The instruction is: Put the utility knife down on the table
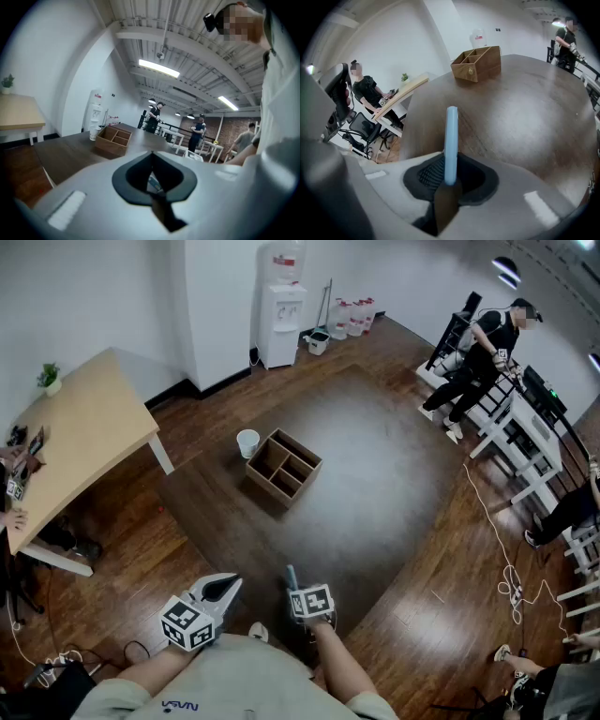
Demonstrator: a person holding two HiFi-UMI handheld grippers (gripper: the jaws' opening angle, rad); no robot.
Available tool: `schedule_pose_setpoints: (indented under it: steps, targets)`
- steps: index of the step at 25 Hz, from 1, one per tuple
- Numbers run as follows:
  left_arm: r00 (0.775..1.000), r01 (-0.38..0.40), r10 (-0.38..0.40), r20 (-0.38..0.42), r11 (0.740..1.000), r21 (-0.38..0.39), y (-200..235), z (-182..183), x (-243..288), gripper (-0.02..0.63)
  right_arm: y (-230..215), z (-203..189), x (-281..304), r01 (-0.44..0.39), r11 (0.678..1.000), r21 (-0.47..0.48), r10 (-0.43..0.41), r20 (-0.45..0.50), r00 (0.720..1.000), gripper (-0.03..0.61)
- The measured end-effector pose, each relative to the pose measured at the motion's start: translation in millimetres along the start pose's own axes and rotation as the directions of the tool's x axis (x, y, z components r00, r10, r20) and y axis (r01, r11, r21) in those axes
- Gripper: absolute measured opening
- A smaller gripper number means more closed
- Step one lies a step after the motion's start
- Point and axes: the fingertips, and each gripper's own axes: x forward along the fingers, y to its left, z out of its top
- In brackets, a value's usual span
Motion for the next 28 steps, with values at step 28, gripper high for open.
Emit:
schedule_pose_setpoints:
  steps: [28]
  targets:
    - [0.992, 0.047, -0.05, 0.118, 0.999, 0.025, 22, -1, -115, 0.002, 152, 60, -140, 0.112, 0.994, 0.014, -0.097, 0.608, 0.788, 0.002]
